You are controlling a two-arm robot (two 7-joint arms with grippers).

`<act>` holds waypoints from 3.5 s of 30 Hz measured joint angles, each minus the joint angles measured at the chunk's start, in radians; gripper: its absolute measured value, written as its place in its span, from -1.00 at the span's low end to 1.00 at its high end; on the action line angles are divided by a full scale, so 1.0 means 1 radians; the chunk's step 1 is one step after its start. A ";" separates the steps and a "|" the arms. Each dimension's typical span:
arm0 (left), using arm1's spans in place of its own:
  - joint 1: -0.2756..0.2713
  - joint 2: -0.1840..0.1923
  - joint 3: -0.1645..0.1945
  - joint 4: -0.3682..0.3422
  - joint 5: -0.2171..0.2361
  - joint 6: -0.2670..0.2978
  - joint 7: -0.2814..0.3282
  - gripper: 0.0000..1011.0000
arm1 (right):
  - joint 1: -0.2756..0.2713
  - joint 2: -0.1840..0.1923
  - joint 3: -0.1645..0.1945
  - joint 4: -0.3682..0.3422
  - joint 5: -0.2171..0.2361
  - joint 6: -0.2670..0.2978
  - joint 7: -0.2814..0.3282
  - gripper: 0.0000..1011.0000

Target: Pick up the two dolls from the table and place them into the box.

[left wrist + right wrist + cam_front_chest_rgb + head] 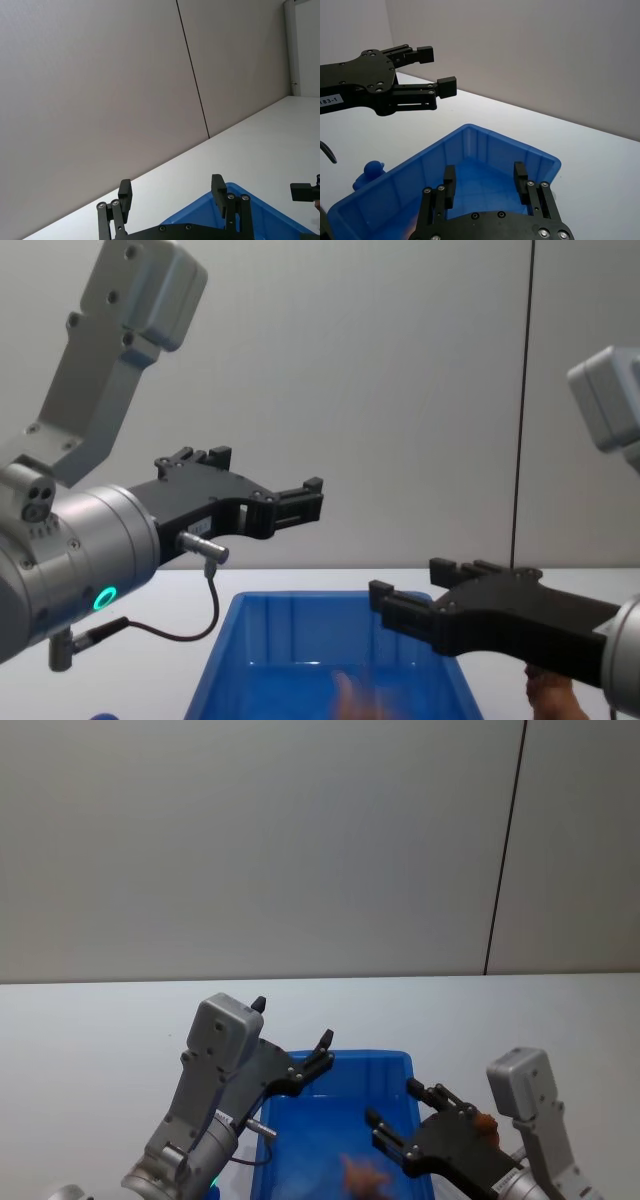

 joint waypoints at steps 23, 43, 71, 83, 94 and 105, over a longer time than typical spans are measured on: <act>0.000 0.000 0.000 0.000 0.000 0.000 0.000 0.98 | -0.087 0.040 0.017 -0.081 -0.002 -0.039 -0.195 0.98; 0.000 0.000 0.000 0.000 0.000 0.000 0.000 0.98 | -0.176 0.073 0.042 -0.087 0.021 -0.020 -0.372 0.98; 0.000 0.000 0.000 0.000 0.000 0.000 0.000 0.98 | -0.145 0.017 0.024 0.065 0.023 -0.032 -0.362 0.64; 0.000 0.000 0.000 0.000 0.000 0.000 0.000 0.98 | -0.153 0.014 0.027 0.065 0.031 -0.027 -0.376 -0.11; 0.000 0.000 0.000 0.000 0.000 0.000 0.000 0.98 | -0.171 0.024 0.031 0.023 0.010 -0.066 -0.378 -0.43; 0.000 0.000 0.000 0.000 0.000 0.000 0.000 0.98 | -0.176 0.038 0.039 -0.047 -0.005 -0.139 -0.328 -0.43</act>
